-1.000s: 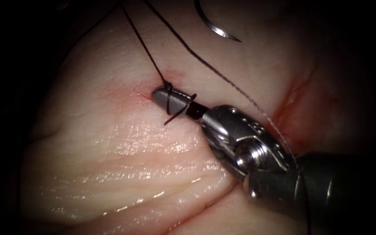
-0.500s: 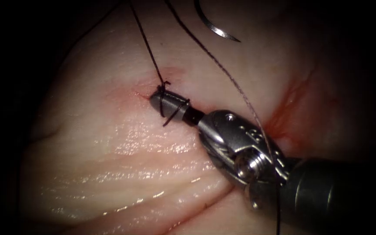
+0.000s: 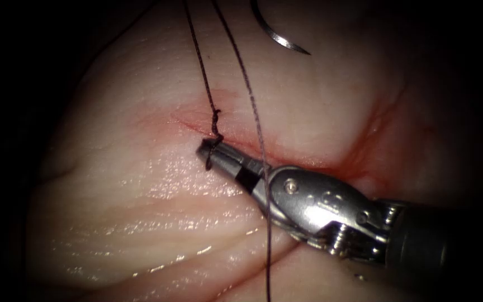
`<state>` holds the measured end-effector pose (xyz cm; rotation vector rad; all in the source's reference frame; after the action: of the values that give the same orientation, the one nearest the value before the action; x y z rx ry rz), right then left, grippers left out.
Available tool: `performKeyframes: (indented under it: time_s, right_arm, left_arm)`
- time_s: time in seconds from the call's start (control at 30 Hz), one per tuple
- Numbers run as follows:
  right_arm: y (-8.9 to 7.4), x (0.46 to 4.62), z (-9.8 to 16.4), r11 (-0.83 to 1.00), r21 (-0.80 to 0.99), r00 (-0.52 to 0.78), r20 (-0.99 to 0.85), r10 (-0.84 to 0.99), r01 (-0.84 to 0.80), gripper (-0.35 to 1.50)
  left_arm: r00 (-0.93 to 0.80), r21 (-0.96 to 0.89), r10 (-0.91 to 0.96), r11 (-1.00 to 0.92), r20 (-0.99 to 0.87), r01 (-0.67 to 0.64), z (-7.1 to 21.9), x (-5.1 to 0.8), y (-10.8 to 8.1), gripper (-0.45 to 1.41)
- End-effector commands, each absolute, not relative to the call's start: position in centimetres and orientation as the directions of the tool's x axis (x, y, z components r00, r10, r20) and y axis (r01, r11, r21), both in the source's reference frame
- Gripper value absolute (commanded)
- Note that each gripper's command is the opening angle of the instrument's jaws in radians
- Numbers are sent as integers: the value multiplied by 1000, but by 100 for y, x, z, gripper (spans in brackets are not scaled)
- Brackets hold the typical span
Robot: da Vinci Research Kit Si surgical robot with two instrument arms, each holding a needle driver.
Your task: Wound Closure
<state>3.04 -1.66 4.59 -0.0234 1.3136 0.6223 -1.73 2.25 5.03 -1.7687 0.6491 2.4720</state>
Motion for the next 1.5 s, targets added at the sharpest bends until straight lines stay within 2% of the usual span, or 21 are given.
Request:
performKeyframes:
  time_s: [0.03,0.73,1.13,1.5]
  right_arm:
    - [-166,310,464,843,319,122,-906,406,-432,-35]
    - [-182,304,451,895,197,188,-938,290,-400,-35]
    - [-191,308,445,925,126,204,-956,209,-359,-35]
    - [-189,331,439,942,103,194,-966,171,-318,-35]
  left_arm:
    - [-351,316,-214,-912,-912,-263,507,-179,231,-45]
    - [-337,295,-190,-908,-922,-296,507,-187,264,-45]
    - [-394,334,-201,-892,-897,-305,514,-185,290,-45]
    - [-414,345,-195,-880,-889,-326,518,-184,303,-45]
